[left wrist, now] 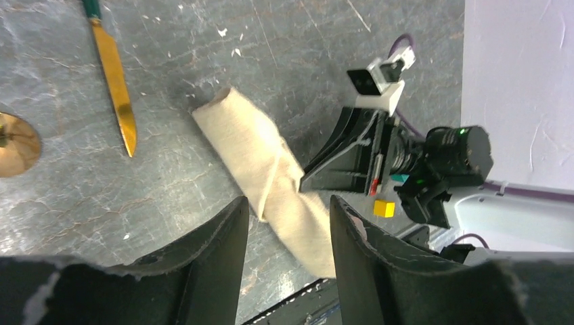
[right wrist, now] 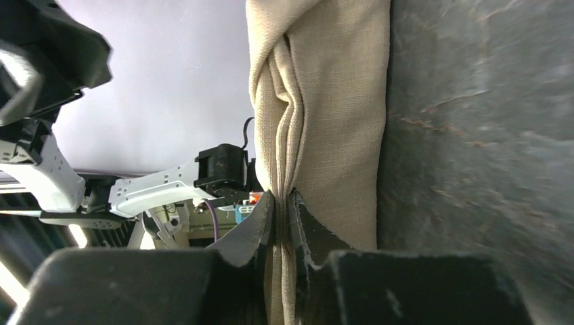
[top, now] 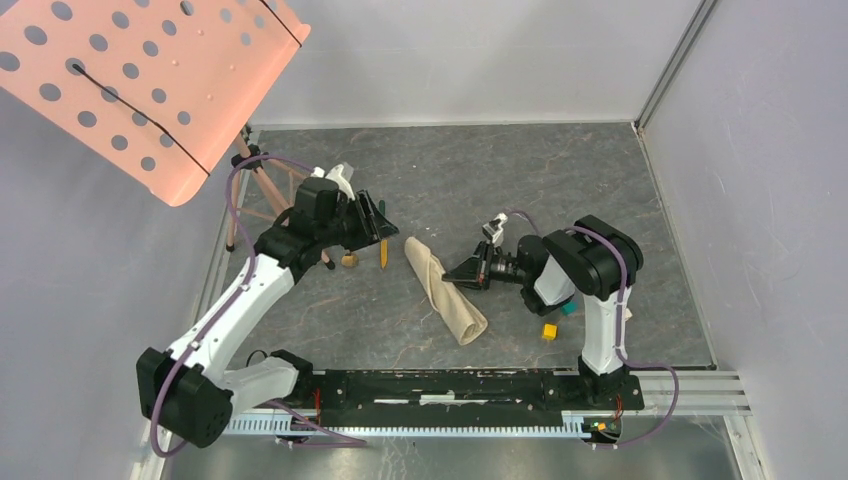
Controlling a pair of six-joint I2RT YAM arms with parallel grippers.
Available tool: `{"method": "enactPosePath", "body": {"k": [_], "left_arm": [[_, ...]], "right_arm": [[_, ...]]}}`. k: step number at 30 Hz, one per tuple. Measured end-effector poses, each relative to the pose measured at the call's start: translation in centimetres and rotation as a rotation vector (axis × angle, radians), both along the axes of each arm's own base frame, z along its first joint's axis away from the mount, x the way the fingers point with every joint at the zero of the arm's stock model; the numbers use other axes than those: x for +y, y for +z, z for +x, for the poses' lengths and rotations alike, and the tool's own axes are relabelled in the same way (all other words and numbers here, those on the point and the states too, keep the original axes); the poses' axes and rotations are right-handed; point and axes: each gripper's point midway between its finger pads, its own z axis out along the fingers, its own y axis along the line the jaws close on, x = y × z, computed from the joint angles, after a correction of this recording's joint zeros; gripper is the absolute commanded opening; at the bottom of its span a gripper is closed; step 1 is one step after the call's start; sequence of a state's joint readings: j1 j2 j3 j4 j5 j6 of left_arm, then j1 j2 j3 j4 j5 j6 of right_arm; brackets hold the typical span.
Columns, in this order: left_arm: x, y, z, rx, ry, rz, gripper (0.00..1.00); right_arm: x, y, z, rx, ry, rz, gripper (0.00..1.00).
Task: Fold the napkin into a case and place the utensils inside
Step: Turn over the smaller rectangle-folded napkin at the center of the board, then smooth out the smaller rectangle-folded napkin at the center of the board.
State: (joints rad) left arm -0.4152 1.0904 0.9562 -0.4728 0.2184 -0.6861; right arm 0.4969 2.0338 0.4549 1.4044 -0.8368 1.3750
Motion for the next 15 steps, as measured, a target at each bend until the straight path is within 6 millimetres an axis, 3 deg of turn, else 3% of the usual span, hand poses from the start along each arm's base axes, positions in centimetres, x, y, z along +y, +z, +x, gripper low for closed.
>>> {"method": "enactPosePath", "body": {"k": [5,7,11,13,15], "left_arm": [[-2.0,-2.5,0.5,0.083,-0.071,-0.013,0.55],[-3.3,-3.8,0.8,0.112,-0.110,-0.020,0.54],[-5.7,-6.5,1.2,0.160,-0.172,-0.022,0.51],[-7.0,-7.9,1.5,0.193,-0.193,-0.026,0.49],[-8.1,-9.2,2.2,0.215,-0.203,-0.035,0.46]], "right_arm": [[-3.8,-0.1,2.6,-0.055,-0.051,-0.017,0.58],[-5.5,-0.5,3.6,-0.094,-0.074,-0.083,0.67],[-6.8,-1.1,6.3,-0.236,-0.071,-0.309,0.67],[-7.6,-0.1,7.4,-0.334,-0.081,-0.426,0.66],[-8.7,1.2,7.2,-0.423,-0.087,-0.536,0.65]]}}
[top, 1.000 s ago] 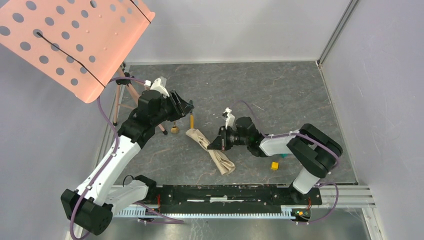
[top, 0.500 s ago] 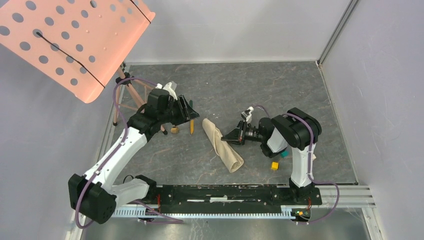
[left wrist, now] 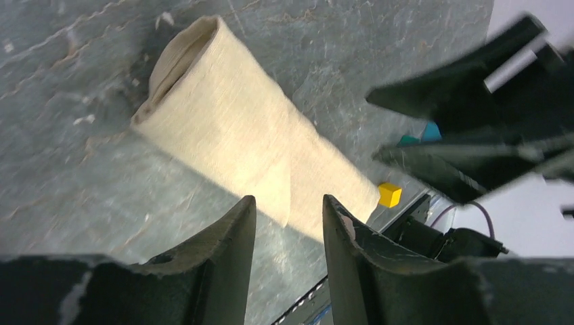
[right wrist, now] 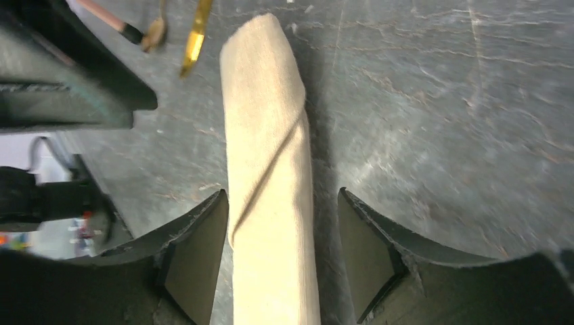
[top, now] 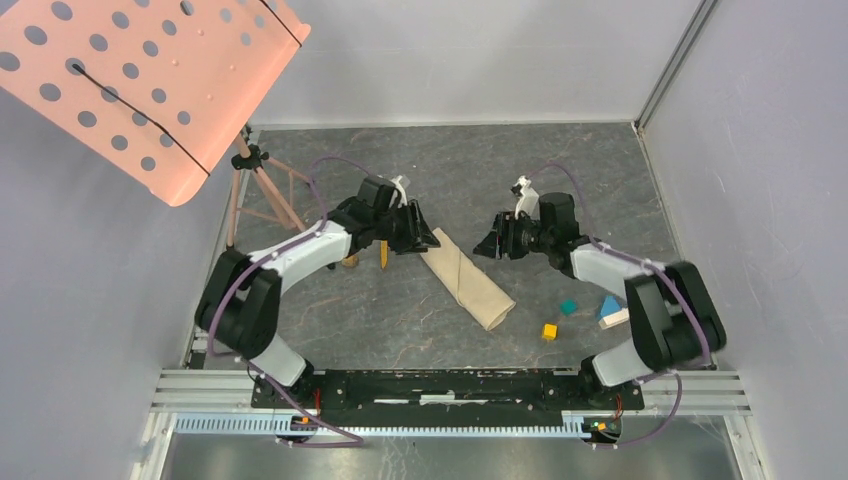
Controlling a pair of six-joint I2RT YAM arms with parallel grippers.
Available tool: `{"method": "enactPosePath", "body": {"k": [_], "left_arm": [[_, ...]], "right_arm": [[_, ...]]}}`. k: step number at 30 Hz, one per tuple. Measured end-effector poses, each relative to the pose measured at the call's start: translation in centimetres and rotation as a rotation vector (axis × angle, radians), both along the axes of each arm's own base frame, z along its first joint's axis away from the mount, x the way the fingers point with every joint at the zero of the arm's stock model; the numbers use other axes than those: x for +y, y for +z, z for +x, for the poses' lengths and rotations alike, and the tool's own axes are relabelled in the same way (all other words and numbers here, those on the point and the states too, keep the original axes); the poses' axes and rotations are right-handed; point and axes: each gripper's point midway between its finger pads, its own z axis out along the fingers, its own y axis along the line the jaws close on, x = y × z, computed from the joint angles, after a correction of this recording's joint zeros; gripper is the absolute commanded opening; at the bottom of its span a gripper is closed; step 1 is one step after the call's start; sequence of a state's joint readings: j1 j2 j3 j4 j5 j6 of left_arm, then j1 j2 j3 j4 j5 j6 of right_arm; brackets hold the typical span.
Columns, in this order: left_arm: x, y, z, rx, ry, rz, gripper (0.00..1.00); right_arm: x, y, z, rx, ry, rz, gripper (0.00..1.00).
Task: Fold the napkin into a case and place the utensils inside
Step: Smooth out the smaller rectangle-folded napkin at the center of the board.
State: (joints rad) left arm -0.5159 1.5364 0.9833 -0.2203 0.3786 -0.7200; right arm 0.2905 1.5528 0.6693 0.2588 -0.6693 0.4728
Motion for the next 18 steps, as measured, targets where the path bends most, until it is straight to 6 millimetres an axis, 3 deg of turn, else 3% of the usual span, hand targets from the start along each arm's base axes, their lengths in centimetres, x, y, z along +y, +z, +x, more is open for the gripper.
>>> {"method": "enactPosePath", "body": {"k": [3,10,15,18], "left_arm": [[-1.8,-1.6,1.4,0.035,-0.008,-0.026,0.43],[-4.2,-4.2,5.3,0.046,-0.001,-0.039,0.41],[-4.5,-6.1,7.6,0.040,0.033,0.010,0.40],[-4.3,-7.2,8.2,0.043,0.035,0.051,0.40]], "right_arm": [[-0.9,0.7,-1.2,-0.070,0.005,-0.154,0.54],[0.9,-0.6,-7.8,-0.093,0.172,-0.295,0.25],[-2.0,-5.8,-11.8,0.007,0.164,-0.383,0.22],[-2.0,-5.8,-11.8,-0.020,0.148,-0.368,0.24]]}}
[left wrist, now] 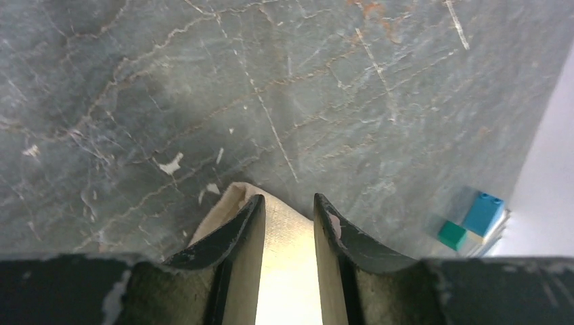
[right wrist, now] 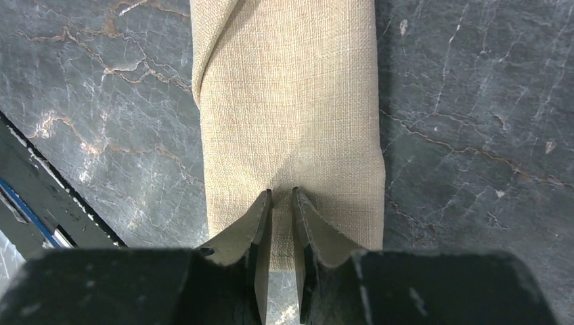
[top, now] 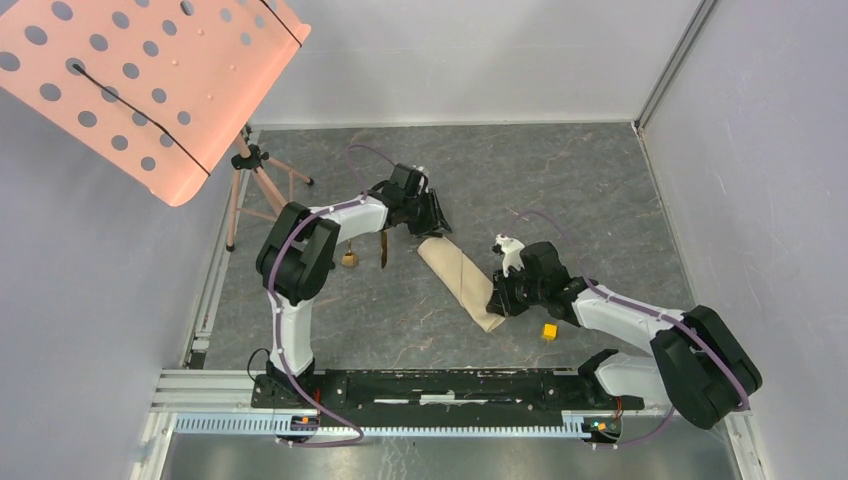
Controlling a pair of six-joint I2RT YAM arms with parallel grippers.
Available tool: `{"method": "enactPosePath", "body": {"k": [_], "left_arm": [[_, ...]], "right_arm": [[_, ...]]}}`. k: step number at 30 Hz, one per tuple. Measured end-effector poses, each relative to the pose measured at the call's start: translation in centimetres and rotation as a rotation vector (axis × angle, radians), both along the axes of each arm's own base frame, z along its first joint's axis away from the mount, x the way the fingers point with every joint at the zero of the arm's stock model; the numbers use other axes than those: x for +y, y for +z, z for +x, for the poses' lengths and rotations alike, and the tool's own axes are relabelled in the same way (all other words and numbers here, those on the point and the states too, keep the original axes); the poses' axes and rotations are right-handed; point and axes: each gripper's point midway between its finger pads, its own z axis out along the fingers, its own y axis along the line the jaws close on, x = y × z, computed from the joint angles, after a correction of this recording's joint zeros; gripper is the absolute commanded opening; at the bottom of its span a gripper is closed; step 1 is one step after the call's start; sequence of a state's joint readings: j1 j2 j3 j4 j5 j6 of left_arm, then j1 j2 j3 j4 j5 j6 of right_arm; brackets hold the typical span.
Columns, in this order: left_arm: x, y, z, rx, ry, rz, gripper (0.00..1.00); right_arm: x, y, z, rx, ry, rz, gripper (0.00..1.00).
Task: Fold the napkin into a case and place the utensils inside
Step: Smooth out the smaller rectangle-folded napkin at the center of the board.
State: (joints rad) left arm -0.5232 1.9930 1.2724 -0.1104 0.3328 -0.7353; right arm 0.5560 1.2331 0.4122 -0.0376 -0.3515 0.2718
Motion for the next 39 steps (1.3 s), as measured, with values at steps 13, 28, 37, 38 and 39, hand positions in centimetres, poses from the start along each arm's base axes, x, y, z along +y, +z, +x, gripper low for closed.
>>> {"method": "enactPosePath", "body": {"k": [13,28,37,38,39], "left_arm": [[0.7,4.1,0.5,-0.078,-0.034,0.058,0.50],[2.1,-1.6,-1.6,0.018,-0.037,0.115,0.49],[4.2,0.0,-3.6,0.010,-0.033,0.179,0.54],[4.5,1.0,-3.9,-0.004,-0.032,0.181,0.55],[4.7,2.2,-4.0,-0.026,-0.028,0.177,0.56]], "right_arm": [[1.0,2.6,-0.4,-0.026,0.043,0.007,0.41],[-0.8,0.5,-0.5,-0.052,-0.013,-0.070,0.49],[-2.3,1.3,0.9,-0.114,-0.007,-0.183,0.63],[-2.2,1.6,1.2,-0.122,-0.008,-0.183,0.64],[-1.9,2.1,1.5,-0.134,-0.007,-0.175,0.65]]}}
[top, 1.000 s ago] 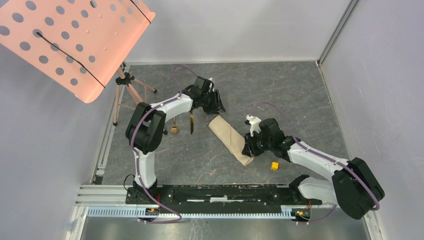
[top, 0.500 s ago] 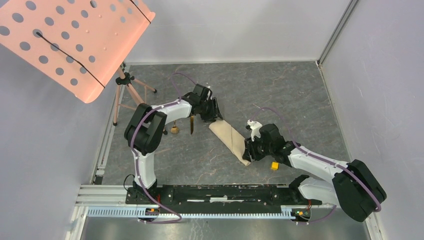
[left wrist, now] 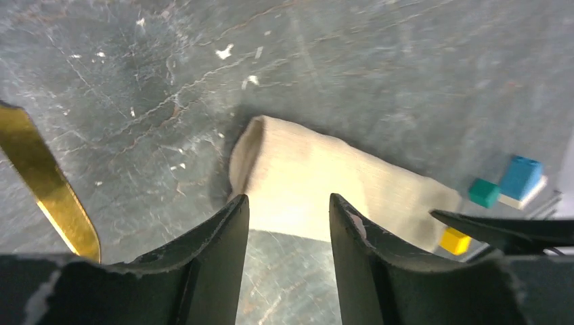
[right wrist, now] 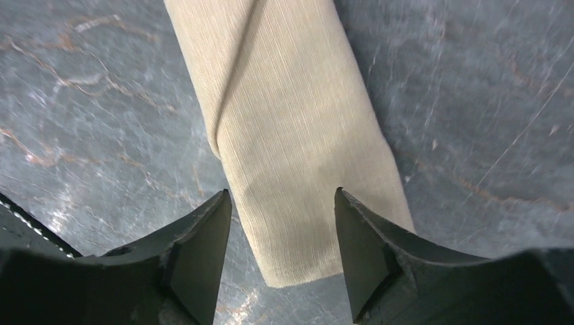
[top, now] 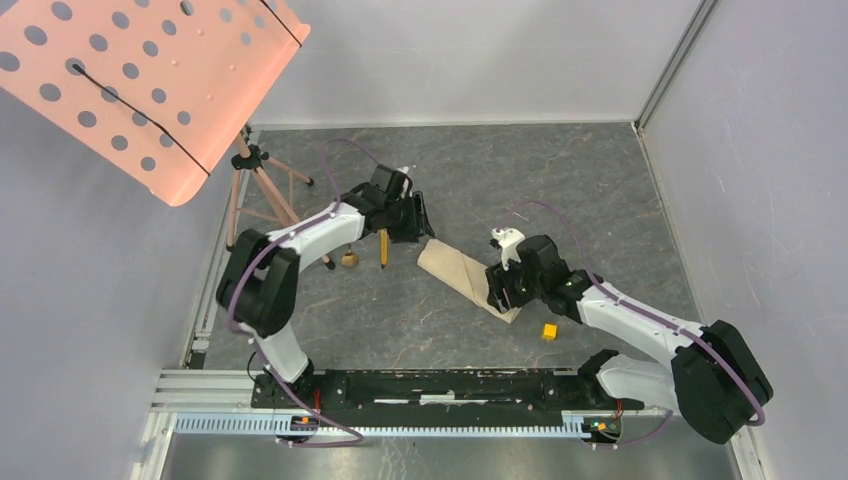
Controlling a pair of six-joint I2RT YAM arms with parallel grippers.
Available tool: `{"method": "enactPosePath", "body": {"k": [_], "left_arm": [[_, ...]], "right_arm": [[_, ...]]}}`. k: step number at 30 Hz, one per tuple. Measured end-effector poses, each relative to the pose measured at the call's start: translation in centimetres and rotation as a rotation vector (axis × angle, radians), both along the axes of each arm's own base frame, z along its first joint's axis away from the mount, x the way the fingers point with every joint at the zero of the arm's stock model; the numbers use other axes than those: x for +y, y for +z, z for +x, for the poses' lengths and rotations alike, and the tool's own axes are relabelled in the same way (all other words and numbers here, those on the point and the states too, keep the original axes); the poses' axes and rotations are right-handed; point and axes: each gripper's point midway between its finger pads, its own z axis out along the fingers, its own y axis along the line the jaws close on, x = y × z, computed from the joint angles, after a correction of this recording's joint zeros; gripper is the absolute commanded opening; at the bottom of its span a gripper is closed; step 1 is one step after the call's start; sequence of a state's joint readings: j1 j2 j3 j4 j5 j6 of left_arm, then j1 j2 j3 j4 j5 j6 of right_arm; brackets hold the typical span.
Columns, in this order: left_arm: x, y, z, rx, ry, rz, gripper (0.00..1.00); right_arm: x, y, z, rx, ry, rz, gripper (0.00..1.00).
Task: Fold the napkin into a case and place the utensils inside
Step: Smooth out the smaller rectangle-folded napkin at the center of the board, then move the smaller rectangle folded napkin to the center of the board.
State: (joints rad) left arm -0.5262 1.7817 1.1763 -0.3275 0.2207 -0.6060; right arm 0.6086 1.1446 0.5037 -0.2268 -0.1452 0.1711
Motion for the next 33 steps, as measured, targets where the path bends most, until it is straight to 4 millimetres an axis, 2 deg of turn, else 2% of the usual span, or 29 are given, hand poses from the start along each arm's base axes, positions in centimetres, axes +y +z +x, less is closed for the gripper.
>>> {"method": "enactPosePath", "body": {"k": [5,7,12,15,19,22,26,29,33], "left_arm": [[0.5,6.7,-0.5,-0.140,0.001,-0.071,0.59],[0.9,8.7,-1.1,-0.186,-0.001,-0.092,0.60],[2.1,12.0,-2.8,-0.256,-0.006,-0.117,0.61],[2.7,13.3,-3.6,-0.280,-0.004,-0.120,0.61],[3.4,14.2,-4.5,-0.302,0.000,-0.128,0.61],[3.7,14.1,-5.1,-0.304,-0.001,-0.131,0.61],[3.9,13.5,-5.7,-0.290,-0.006,-0.129,0.61],[4.0,13.4,-5.8,-0.290,-0.005,-0.128,0.61],[4.3,14.0,-6.0,-0.307,0.002,-0.129,0.61]], "right_arm": [[2.3,1.9,2.6,-0.047,0.004,0.063,0.65],[3.4,2.2,3.9,-0.053,0.000,0.081,0.62],[6.2,3.0,7.0,-0.072,-0.022,0.141,0.53],[7.2,2.2,7.7,-0.061,-0.028,0.153,0.49],[8.2,0.1,7.3,-0.026,0.018,0.137,0.46],[9.0,-1.2,6.9,-0.005,0.094,0.106,0.43],[10.7,-1.3,6.8,-0.014,0.233,0.107,0.43],[11.9,-1.5,5.3,-0.014,0.360,0.116,0.43],[14.2,-1.5,1.3,0.015,0.554,0.150,0.44]]}}
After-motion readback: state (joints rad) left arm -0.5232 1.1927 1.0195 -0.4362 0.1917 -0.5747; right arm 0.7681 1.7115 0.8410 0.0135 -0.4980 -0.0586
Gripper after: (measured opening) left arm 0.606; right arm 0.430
